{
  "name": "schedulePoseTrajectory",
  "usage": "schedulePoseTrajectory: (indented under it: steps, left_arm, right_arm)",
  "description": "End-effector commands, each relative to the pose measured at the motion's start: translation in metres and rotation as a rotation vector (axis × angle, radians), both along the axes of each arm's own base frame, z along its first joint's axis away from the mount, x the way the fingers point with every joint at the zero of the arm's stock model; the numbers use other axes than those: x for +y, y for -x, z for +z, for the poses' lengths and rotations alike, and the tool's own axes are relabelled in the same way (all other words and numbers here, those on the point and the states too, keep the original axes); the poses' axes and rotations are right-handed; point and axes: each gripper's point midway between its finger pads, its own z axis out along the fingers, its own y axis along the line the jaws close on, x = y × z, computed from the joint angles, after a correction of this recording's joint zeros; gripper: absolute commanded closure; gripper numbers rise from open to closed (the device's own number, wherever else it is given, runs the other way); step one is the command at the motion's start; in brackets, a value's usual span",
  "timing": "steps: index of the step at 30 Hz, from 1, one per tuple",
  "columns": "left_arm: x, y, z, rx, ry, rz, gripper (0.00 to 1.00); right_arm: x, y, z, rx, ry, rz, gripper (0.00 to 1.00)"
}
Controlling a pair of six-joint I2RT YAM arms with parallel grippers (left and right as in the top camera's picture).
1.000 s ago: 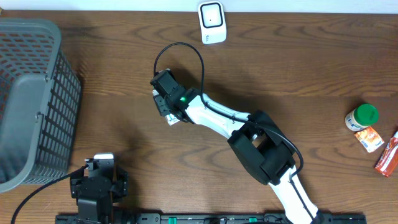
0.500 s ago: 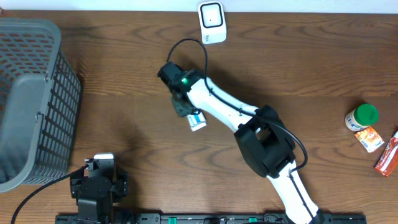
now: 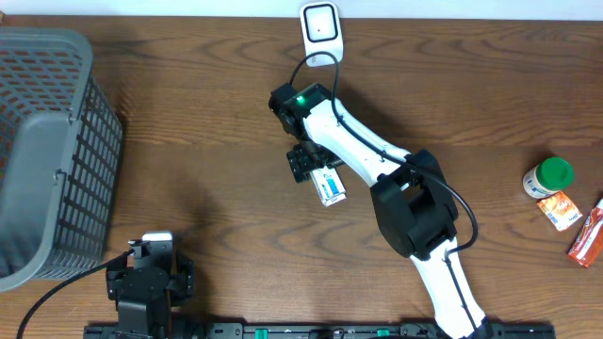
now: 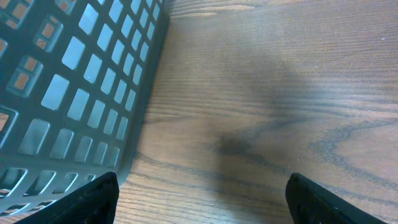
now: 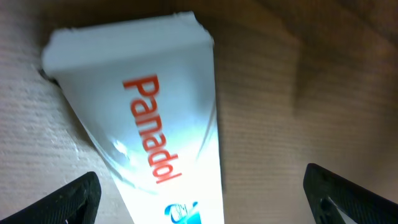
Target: Scan the item barcode
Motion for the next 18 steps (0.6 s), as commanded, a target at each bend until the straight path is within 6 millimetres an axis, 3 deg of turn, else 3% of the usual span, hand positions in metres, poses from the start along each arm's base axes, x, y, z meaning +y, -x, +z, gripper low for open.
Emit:
schedulePoseTrajectory:
  steps: [1,8,12,15,18]
  left_arm:
    - [0.001,0.0,0.003,-0.011,0.006,0.011,0.14]
    - [0.001,0.0,0.003,-0.011,0.006,0.011,0.14]
    - [0.001,0.0,0.003,-0.011,0.006,0.011,0.14]
    - [0.001,0.0,0.003,-0.011,0.006,0.011,0.14]
    - [0.001,0.0,0.003,-0.011,0.006,0.011,0.14]
  right_arm:
    - [0.009,-0.001,0.019,-0.04,-0.027,0.002,0.01]
    - [0.024,0.001,0.071,-0.145,-0.113,-0.012,0.01]
    - [0.016,0.005,0.104,-0.2,-0.159,-0.144,0.01]
    - [0.002,0.011,0.117,-0.187,-0.185,-0.321,0.01]
    - [-0.005,0.017,0.116,-0.115,-0.223,-0.469,0.01]
